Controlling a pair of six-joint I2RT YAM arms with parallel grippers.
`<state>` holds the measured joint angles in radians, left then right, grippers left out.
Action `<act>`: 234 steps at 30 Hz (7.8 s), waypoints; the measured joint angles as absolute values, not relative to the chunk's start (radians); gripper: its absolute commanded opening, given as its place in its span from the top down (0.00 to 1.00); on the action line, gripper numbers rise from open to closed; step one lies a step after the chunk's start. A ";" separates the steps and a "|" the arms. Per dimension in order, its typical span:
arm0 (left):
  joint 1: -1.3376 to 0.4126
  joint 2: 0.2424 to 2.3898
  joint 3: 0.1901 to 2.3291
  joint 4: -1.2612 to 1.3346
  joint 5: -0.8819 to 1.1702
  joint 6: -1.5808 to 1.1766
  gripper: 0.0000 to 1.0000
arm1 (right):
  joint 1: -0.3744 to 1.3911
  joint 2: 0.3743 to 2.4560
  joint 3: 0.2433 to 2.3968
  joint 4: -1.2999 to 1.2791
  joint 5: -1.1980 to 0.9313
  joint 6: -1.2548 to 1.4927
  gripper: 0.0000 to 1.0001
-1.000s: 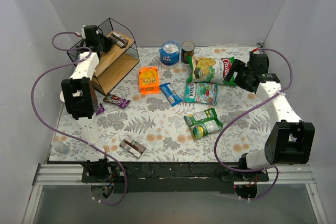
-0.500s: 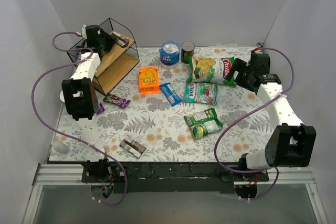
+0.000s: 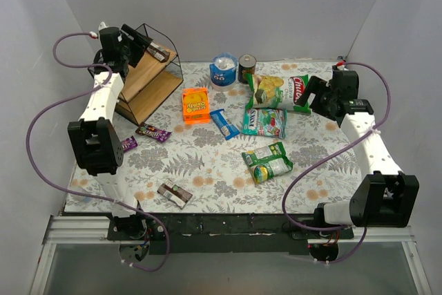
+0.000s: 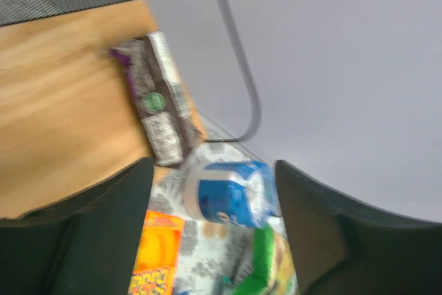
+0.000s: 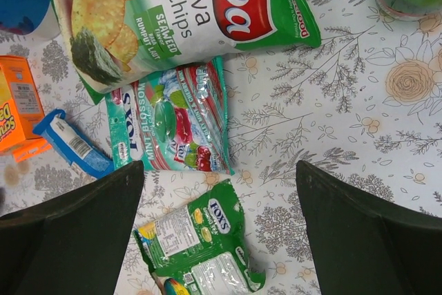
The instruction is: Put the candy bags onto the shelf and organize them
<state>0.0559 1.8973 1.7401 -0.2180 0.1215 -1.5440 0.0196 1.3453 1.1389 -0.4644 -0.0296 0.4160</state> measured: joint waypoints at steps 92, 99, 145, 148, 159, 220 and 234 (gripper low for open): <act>-0.213 1.126 0.600 -0.657 0.250 -1.539 0.49 | 0.582 1.472 1.168 -0.529 -0.192 0.502 0.13; -0.213 1.127 0.508 -0.648 0.308 -1.586 0.46 | 0.496 1.444 1.168 -0.529 -0.266 0.503 0.14; -0.282 1.024 0.344 -0.336 0.300 -1.623 0.72 | 0.361 1.333 1.097 -0.532 -0.421 0.453 0.16; -0.294 1.027 0.337 -0.326 0.303 -1.621 0.83 | 0.360 1.332 1.097 -0.532 -0.420 0.454 0.16; -0.310 1.092 0.348 -0.292 0.312 -1.617 1.00 | 0.358 1.332 1.095 -0.532 -0.410 0.458 0.17; 0.076 1.850 1.747 -0.426 -0.066 -1.962 1.00 | 0.255 1.280 1.095 -0.552 -0.368 0.459 0.17; 0.075 1.895 1.678 -0.401 -0.136 -1.998 1.00 | 0.234 1.289 1.098 -0.554 -0.369 0.439 0.17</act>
